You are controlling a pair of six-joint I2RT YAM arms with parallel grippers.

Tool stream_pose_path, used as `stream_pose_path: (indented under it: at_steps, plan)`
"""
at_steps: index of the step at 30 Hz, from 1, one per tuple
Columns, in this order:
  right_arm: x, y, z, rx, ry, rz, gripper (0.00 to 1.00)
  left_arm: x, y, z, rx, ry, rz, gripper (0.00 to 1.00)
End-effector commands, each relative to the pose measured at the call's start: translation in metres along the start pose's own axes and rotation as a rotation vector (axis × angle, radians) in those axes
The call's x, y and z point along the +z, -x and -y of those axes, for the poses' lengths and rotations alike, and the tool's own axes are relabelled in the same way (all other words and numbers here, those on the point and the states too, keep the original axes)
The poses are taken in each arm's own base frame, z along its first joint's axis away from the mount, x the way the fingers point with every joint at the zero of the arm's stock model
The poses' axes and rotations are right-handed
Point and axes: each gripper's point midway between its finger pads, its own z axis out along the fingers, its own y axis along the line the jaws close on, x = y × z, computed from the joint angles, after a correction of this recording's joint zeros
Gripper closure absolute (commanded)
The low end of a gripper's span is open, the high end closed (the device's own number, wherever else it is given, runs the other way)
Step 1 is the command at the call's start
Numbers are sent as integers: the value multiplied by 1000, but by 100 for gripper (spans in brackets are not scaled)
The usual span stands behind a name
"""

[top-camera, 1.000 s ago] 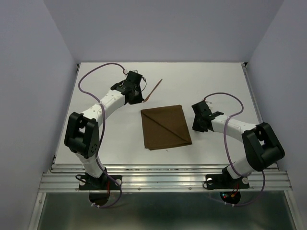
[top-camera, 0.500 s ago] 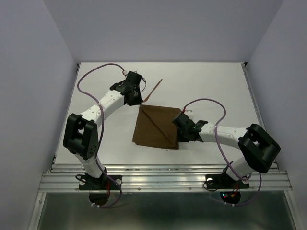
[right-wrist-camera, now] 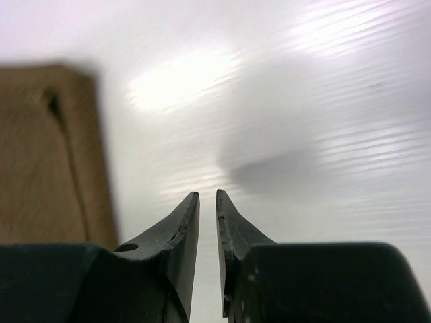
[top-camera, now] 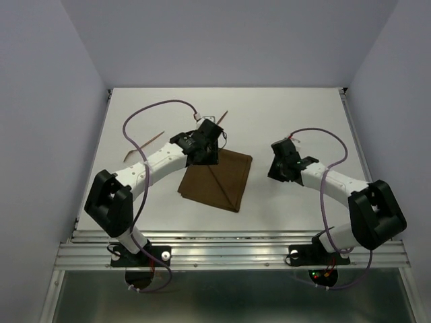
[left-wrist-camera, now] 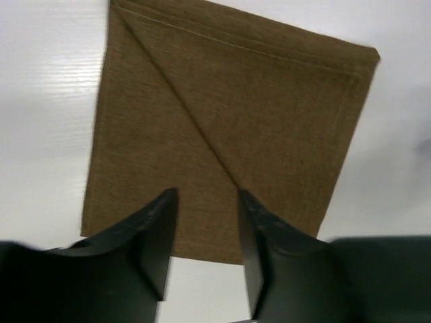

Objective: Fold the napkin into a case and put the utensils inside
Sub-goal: Pick up the upper triangle-folded napkin from the center of the board.

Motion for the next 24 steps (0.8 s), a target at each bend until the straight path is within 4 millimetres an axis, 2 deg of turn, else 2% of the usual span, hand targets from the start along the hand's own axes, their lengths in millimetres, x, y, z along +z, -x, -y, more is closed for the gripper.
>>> stream_pose_path:
  at_steps: [1,2,3,4,5,6,9,10,15,21,24]
  plan:
    - [-11,32,19,45,30,65,78,-15,-30,35,78,-28,-2,44]
    - [-11,39,26,54,20,76,77,-10,-41,41,106,-9,-28,42]
    - [-11,43,27,59,20,78,76,-10,-56,56,164,-2,-45,42]
    - [-11,46,31,67,15,81,76,-16,-58,68,175,-30,-35,42]
    - [-10,48,34,75,10,83,76,-10,-68,71,206,5,-52,42]
    - [-10,52,40,95,5,87,76,-9,-82,87,249,-1,-64,44]
    - [-14,55,43,108,12,96,76,-9,-101,106,293,-12,-85,49]
    - [-14,56,45,115,11,98,76,-10,-112,113,314,-26,-95,54]
    - [-14,53,49,104,11,88,76,-7,-145,121,346,-51,-152,61]
    - [-11,48,49,106,14,68,76,-10,-151,122,345,-65,-155,71]
    - [-11,49,47,106,19,67,76,-15,-144,122,323,-68,-129,77]
